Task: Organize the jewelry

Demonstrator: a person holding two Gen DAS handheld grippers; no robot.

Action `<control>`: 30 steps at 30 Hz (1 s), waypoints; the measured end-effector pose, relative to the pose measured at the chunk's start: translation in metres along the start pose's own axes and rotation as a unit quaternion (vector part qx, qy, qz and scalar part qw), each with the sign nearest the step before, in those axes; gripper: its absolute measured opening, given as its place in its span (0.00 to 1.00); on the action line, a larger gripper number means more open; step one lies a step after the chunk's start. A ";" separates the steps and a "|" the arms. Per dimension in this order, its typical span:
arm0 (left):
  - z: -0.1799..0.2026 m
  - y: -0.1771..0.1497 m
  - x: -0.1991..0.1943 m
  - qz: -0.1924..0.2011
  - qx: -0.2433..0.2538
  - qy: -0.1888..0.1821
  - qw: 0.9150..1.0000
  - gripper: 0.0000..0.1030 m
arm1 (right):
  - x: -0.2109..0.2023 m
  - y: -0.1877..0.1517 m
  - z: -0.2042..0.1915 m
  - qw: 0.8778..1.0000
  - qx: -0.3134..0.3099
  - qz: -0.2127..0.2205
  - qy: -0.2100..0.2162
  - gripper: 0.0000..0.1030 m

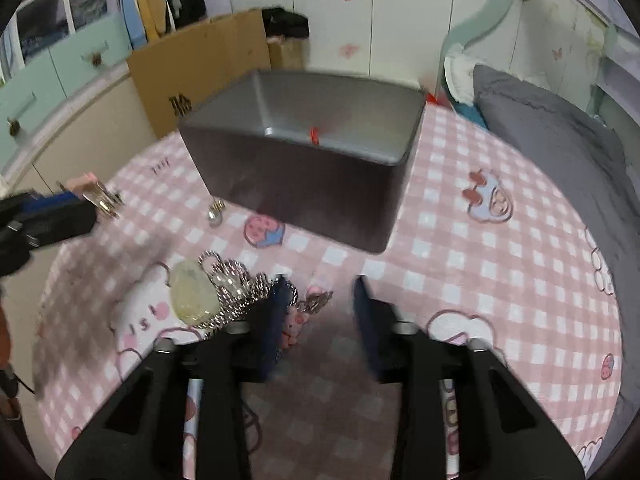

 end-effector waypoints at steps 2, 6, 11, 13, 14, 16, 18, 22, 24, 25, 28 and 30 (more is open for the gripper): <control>0.003 0.001 -0.001 0.001 0.001 0.000 1.000 0.15 | -0.002 -0.001 -0.001 1.000 -0.007 0.002 -0.005 0.10; 0.009 0.009 -0.001 0.008 0.006 -0.010 1.000 0.15 | -0.012 -0.002 0.007 1.000 0.014 0.011 0.010 0.09; 0.020 0.025 -0.003 0.021 0.014 -0.025 0.999 0.15 | -0.043 0.012 0.020 0.996 0.056 0.049 0.045 0.09; 0.024 0.033 -0.003 0.026 0.018 -0.031 0.999 0.15 | -0.055 0.022 0.023 0.994 0.065 0.065 0.054 0.09; 0.025 0.037 -0.002 0.028 0.019 -0.035 0.999 0.15 | -0.060 0.028 0.024 0.993 0.069 0.074 0.060 0.09; 0.027 0.046 0.001 0.031 0.020 -0.038 0.999 0.15 | -0.070 0.038 0.024 0.992 0.069 0.089 0.064 0.09; 0.029 0.055 0.004 0.035 0.021 -0.041 0.998 0.15 | -0.077 0.050 0.023 0.990 0.067 0.102 0.067 0.09; 0.025 0.075 0.016 0.039 0.013 -0.044 0.998 0.15 | -0.082 0.074 0.024 0.988 0.064 0.129 0.063 0.09; 0.023 0.082 0.024 0.036 0.011 -0.043 0.998 0.15 | -0.076 0.085 0.025 0.987 0.067 0.135 0.061 0.09; 0.022 0.085 0.028 0.033 0.009 -0.043 0.998 0.15 | -0.074 0.089 0.027 0.986 0.069 0.137 0.059 0.09; 0.015 0.087 0.051 0.013 0.002 -0.034 0.999 0.15 | -0.057 0.095 0.028 0.987 0.069 0.133 0.050 0.09; 0.011 0.084 0.062 0.001 -0.002 -0.034 0.999 0.15 | -0.045 0.095 0.029 0.989 0.068 0.127 0.044 0.09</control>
Point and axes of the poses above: each gripper's, at about its wrist camera, not at the fingertips, and x roughly the way its jaws point, z to its right, y to its top, the point moved 3 cm from there along x, roughly the way its jaws point, and after that the axes turned 9 degrees about z, right-handed, at the moved point
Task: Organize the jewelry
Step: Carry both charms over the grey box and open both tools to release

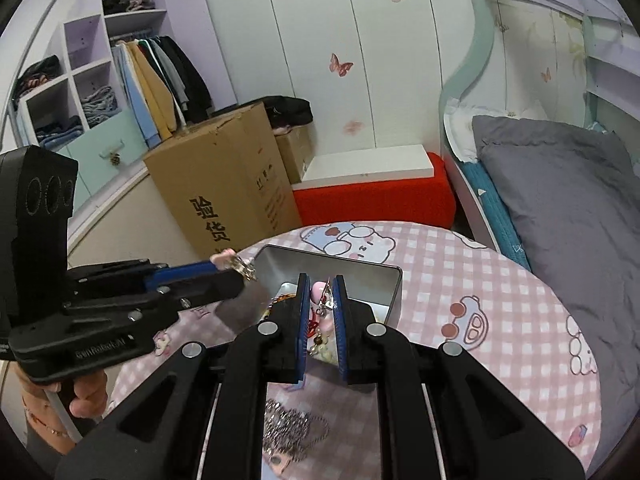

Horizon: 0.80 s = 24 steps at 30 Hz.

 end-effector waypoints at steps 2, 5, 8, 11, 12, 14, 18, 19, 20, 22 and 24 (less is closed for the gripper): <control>-0.003 -0.003 0.009 -0.010 -0.001 0.002 1.000 0.15 | 0.009 -0.004 0.002 1.000 -0.002 -0.008 -0.007 0.09; -0.003 -0.009 0.018 -0.022 -0.002 0.002 1.000 0.15 | 0.019 -0.012 0.005 1.000 0.003 -0.021 -0.006 0.09; -0.002 -0.012 0.023 -0.029 -0.002 0.005 1.000 0.16 | 0.024 -0.018 0.008 0.999 0.008 -0.032 -0.004 0.10; -0.002 -0.017 0.027 -0.041 0.000 0.012 0.999 0.16 | 0.024 -0.024 0.009 0.999 0.011 -0.038 0.000 0.11; 0.000 -0.018 0.027 -0.043 0.000 0.015 0.999 0.16 | 0.023 -0.025 0.009 0.999 0.014 -0.038 0.000 0.11; -0.001 -0.020 0.026 -0.047 0.002 0.021 0.999 0.20 | 0.020 -0.025 0.008 0.999 0.016 -0.038 0.001 0.12; -0.002 -0.019 0.014 -0.025 -0.001 0.033 0.999 0.63 | 0.010 -0.023 0.007 0.999 0.016 -0.030 0.001 0.20; -0.002 -0.018 0.009 -0.022 -0.001 0.030 0.999 0.63 | 0.006 -0.023 0.007 0.999 0.016 -0.027 0.001 0.20; -0.002 -0.018 0.004 -0.018 -0.002 0.030 0.999 0.63 | 0.000 -0.022 0.006 1.000 0.016 -0.023 0.001 0.20; -0.001 -0.017 -0.006 -0.007 0.006 0.042 0.999 0.63 | -0.007 -0.020 0.005 1.000 0.018 -0.018 0.001 0.20; 0.000 -0.019 -0.017 0.001 0.009 0.045 0.999 0.63 | -0.017 -0.020 0.004 1.000 0.016 -0.012 0.001 0.20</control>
Point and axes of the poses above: each gripper's, at about its wrist camera, not at the fingertips, and x roughly the way its jaws point, z to its right, y to its top, the point moved 3 cm from there along x, roughly the way its jaws point, and after that the axes turned 9 degrees about z, right-handed, at the moved point
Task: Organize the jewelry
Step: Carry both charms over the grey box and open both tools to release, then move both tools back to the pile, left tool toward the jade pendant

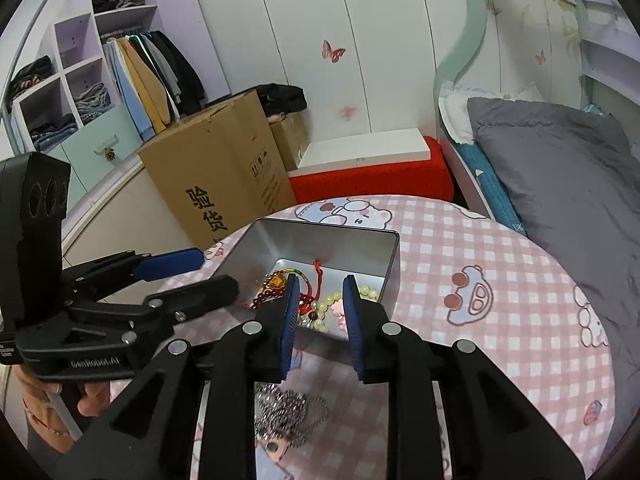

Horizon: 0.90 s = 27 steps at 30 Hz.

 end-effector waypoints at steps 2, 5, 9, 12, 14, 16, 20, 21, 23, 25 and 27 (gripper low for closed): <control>-0.003 -0.003 -0.011 0.008 -0.001 0.005 1.000 0.63 | -0.008 -0.003 -0.002 1.000 -0.005 0.001 -0.003 0.20; -0.003 -0.015 -0.026 0.014 0.004 0.014 1.000 0.63 | -0.022 -0.015 -0.005 1.000 -0.015 -0.002 -0.009 0.20; 0.004 -0.041 -0.036 0.003 0.023 0.026 0.999 0.63 | -0.031 -0.034 -0.009 1.000 -0.015 -0.012 -0.013 0.22; 0.011 -0.063 -0.032 -0.020 0.035 0.025 0.999 0.63 | -0.036 -0.053 -0.011 0.999 -0.015 -0.022 -0.021 0.26; 0.014 -0.076 -0.026 -0.035 0.033 0.023 0.999 0.63 | -0.035 -0.066 -0.010 0.999 -0.009 -0.033 -0.021 0.27; 0.014 -0.083 -0.023 -0.042 0.030 0.022 0.998 0.63 | -0.035 -0.075 -0.010 0.999 -0.006 -0.043 -0.021 0.28; 0.017 -0.092 -0.015 -0.054 0.028 0.021 0.998 0.63 | -0.034 -0.091 -0.007 0.998 0.004 -0.055 -0.022 0.28; 0.018 -0.094 -0.013 -0.055 0.027 0.022 0.998 0.63 | -0.035 -0.093 -0.007 0.998 0.005 -0.056 -0.023 0.28; 0.016 -0.096 -0.007 -0.061 0.026 0.023 0.998 0.63 | -0.034 -0.097 -0.005 0.998 0.008 -0.059 -0.024 0.28; 0.016 -0.097 -0.003 -0.065 0.022 0.020 0.997 0.63 | -0.035 -0.101 -0.005 0.998 0.010 -0.060 -0.025 0.28; 0.018 -0.098 0.002 -0.069 0.026 0.024 0.997 0.63 | -0.034 -0.103 -0.003 0.998 0.012 -0.063 -0.025 0.28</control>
Point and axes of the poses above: each gripper's, at about its wrist camera, not at the fingertips, and x roughly the way its jaws point, z to its right, y to its top, the point moved 3 cm from there along x, roughly the way its jaws point, and after that the axes turned 9 degrees about z, right-handed, at the moved point
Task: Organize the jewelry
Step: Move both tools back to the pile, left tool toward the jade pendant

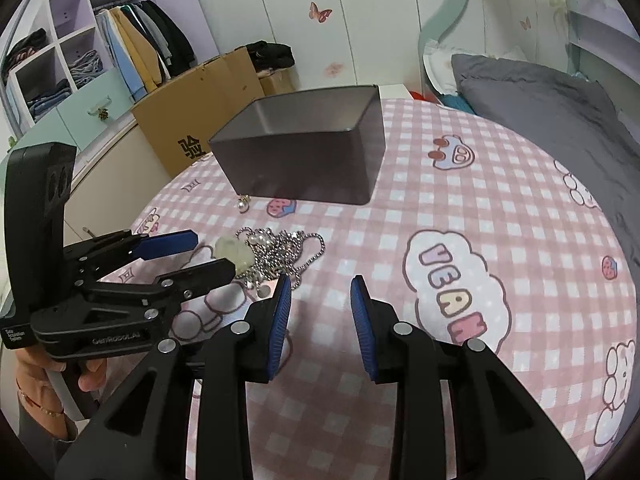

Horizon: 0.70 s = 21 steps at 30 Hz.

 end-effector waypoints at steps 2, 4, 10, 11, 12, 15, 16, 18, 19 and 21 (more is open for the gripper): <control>0.003 0.000 0.004 -0.002 0.004 -0.001 1.000 0.63 | 0.002 -0.002 0.002 1.000 0.001 -0.003 0.000 0.28; 0.005 -0.002 0.008 -0.006 0.008 -0.003 1.000 0.57 | 0.003 -0.003 0.002 1.000 0.002 -0.004 0.001 0.28; 0.006 0.001 0.012 -0.008 0.017 -0.002 1.000 0.40 | 0.007 -0.003 0.000 1.000 -0.002 -0.009 0.004 0.28; 0.006 0.001 0.012 -0.006 0.018 -0.002 1.000 0.40 | 0.007 -0.003 -0.001 1.000 -0.003 -0.010 0.004 0.28; 0.005 0.000 0.012 -0.006 0.017 -0.002 1.000 0.40 | 0.008 -0.004 -0.001 1.000 -0.003 -0.010 0.004 0.28; 0.001 0.000 0.007 -0.002 0.005 -0.001 1.000 0.40 | 0.008 -0.004 -0.005 1.000 -0.010 -0.012 0.006 0.28; -0.002 -0.001 0.004 0.000 0.000 0.000 1.000 0.40 | 0.008 -0.004 -0.008 1.000 -0.013 -0.013 0.008 0.29; -0.008 -0.002 -0.005 0.008 -0.008 0.003 1.000 0.40 | 0.008 -0.004 -0.013 1.000 -0.020 -0.015 0.011 0.29; -0.012 -0.002 -0.011 0.013 -0.013 0.005 1.000 0.40 | 0.009 -0.005 -0.017 0.999 -0.024 -0.017 0.013 0.31; -0.017 -0.002 -0.019 0.020 -0.020 0.005 1.000 0.40 | 0.012 -0.006 -0.024 0.999 -0.034 -0.021 0.016 0.34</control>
Point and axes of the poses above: each gripper's, at about its wrist camera, not at the fingertips, and x roughly the way its jaws point, z to its right, y to its top, the point moved 3 cm from there along x, roughly the way its jaws point, and after that the axes turned 9 degrees about z, right-handed, at the moved point
